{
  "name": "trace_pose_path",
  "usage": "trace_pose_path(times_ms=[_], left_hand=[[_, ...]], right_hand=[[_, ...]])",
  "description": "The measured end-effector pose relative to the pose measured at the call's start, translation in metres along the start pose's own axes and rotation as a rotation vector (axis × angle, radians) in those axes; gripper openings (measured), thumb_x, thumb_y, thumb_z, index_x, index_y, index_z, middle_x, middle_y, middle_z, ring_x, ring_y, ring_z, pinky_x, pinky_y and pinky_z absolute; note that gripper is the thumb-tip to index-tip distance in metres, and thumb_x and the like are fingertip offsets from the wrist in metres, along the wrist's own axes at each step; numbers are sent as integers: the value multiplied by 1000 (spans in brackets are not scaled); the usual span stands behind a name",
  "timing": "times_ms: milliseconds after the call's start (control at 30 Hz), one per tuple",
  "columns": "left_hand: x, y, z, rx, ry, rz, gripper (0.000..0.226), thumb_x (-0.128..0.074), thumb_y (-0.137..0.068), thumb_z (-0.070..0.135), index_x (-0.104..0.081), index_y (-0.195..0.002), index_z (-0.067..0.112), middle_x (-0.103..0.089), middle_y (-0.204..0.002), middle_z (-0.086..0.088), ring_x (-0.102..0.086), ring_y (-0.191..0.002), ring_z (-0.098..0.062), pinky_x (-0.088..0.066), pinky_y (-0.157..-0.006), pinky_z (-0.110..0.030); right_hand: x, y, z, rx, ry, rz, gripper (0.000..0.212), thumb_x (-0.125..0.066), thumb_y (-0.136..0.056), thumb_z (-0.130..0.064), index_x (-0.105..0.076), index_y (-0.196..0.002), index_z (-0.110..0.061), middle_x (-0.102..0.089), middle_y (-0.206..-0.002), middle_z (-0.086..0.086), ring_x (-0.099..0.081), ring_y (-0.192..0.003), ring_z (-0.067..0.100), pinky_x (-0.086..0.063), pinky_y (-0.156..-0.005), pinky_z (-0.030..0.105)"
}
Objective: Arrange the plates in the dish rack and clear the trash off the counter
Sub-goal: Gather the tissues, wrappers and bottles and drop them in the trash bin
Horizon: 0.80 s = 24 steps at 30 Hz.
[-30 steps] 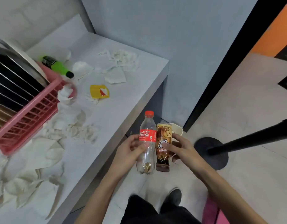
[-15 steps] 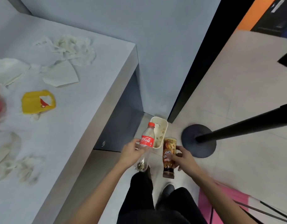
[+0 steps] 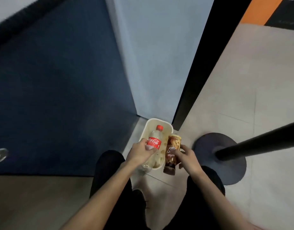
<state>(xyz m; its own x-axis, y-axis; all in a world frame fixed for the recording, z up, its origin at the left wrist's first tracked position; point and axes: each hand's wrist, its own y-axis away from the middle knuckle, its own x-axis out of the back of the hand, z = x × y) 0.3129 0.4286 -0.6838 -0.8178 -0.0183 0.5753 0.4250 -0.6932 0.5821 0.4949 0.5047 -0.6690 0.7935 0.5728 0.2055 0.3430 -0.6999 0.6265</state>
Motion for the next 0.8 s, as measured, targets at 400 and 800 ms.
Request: trace_pose_path(times_ms=[400, 800], left_hand=[[-126, -147, -56, 99, -238, -19, 56, -57, -91, 47, -53, -132, 10, -60, -128, -13, -60, -110, -34, -50, -91, -40], [-107, -149, -52, 20, -291, -216, 18, -59, -94, 31, -57, -93, 13, -62, -96, -8, -55, -88, -26, -43, -77, -30]], right_hand=[[0, -86, 88, 131, -327, 30, 26, -65, -91, -27, -63, -113, -14, -72, -90, 7, -62, -70, 18, -44, -57, 31], [-32, -137, 32, 233, 263, 48, 64, -65, -90, -37, -29, -141, -21, -65, -106, 8, -67, -75, 27, -48, -53, 29]])
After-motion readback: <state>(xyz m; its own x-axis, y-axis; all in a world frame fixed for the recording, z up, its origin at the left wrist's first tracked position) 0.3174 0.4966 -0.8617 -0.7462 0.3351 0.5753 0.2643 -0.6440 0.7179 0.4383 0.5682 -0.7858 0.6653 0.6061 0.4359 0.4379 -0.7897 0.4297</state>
